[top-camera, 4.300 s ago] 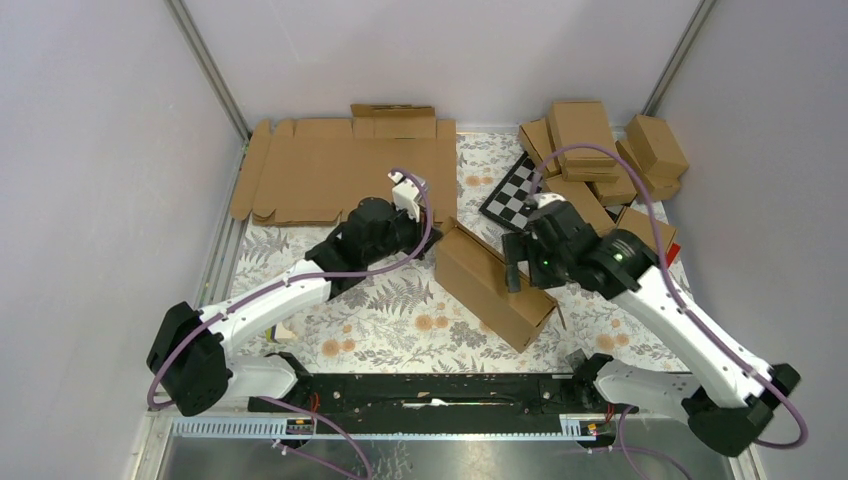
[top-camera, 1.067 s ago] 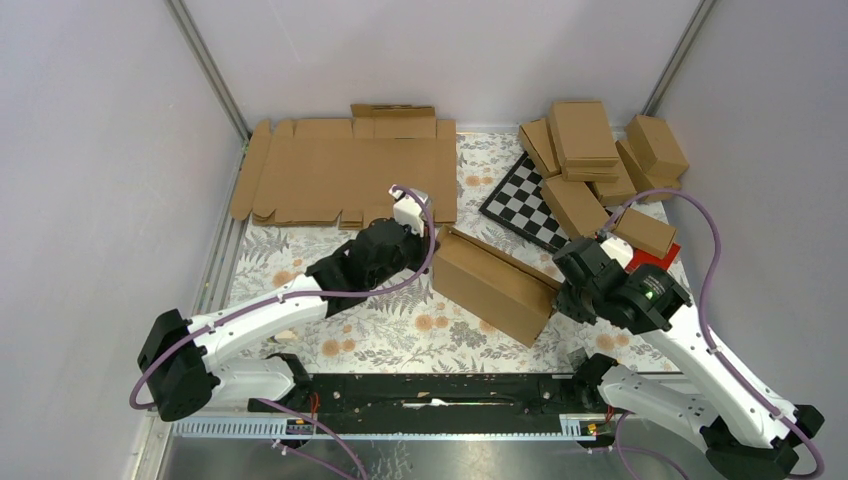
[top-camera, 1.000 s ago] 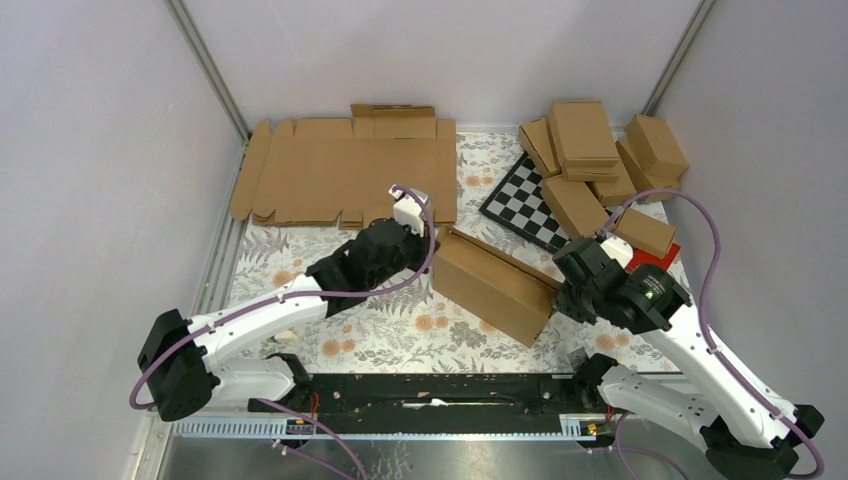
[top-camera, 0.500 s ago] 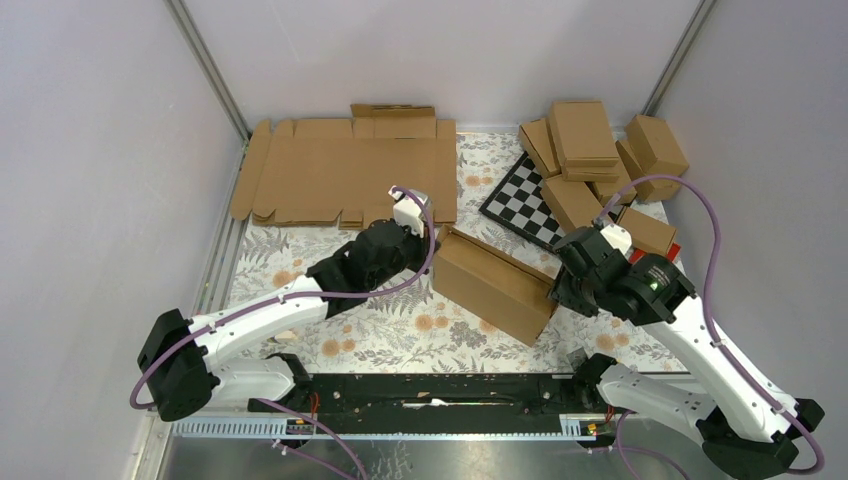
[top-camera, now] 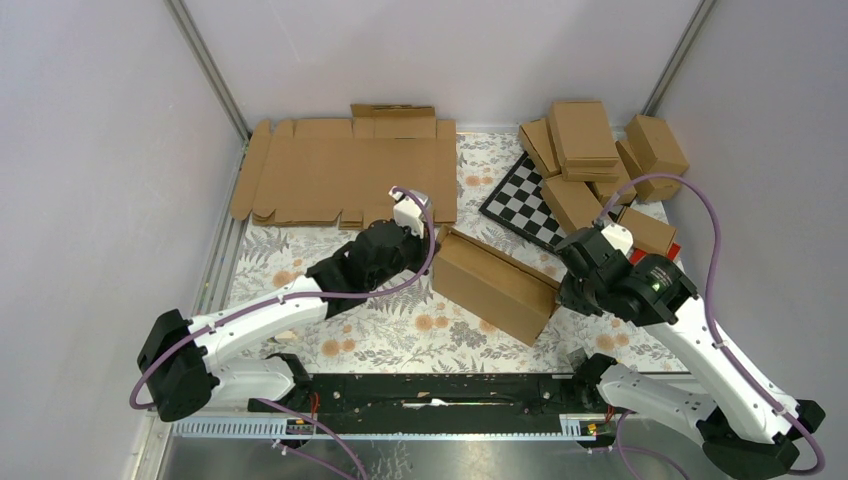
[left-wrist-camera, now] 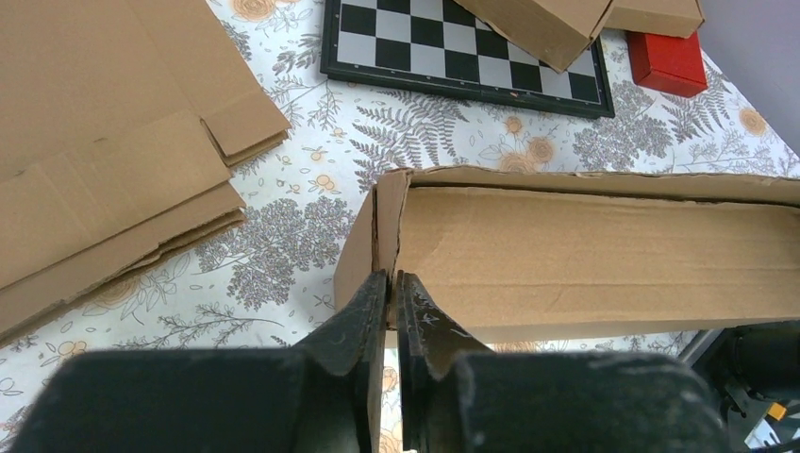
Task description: Fold the paper box
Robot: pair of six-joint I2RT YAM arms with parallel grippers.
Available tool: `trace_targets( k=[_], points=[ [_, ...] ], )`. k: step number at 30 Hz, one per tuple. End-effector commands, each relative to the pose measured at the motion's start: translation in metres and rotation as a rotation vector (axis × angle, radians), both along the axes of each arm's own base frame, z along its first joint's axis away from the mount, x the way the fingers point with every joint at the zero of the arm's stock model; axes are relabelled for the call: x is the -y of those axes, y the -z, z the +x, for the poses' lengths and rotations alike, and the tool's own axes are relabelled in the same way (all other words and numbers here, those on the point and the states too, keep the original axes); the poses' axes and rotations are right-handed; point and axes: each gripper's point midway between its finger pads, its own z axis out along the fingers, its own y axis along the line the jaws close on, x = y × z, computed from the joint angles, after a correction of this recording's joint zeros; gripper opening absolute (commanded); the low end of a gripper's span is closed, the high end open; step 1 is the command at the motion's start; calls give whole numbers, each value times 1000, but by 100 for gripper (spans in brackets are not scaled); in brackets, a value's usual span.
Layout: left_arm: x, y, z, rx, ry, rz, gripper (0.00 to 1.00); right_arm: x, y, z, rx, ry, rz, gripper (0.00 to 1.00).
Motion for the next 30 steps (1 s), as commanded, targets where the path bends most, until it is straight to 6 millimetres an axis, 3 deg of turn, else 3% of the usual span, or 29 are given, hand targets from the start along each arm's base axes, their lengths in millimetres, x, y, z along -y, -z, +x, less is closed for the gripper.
trace_targets(
  k=[1, 7, 19, 24, 28, 30],
  points=[
    [1, -4, -10, 14, 43, -6, 14, -9, 6, -1, -16, -14, 30, 0],
    [-7, -20, -10, 50, 25, -29, 39, -8, 5, 0, -11, -16, 25, 0],
    [-3, -40, 0, 37, 57, -20, 54, -10, 5, 1, -14, -27, 26, 0],
    [-2, -41, 12, 13, 59, -2, 48, -13, 5, 2, -15, -36, 34, 0],
    [2, -37, 18, 4, 63, 31, 36, -15, 5, 3, -18, -39, 35, 0],
    [2, -36, 19, 7, 65, 39, 25, -15, 5, 3, -18, -38, 36, 0]
  ],
)
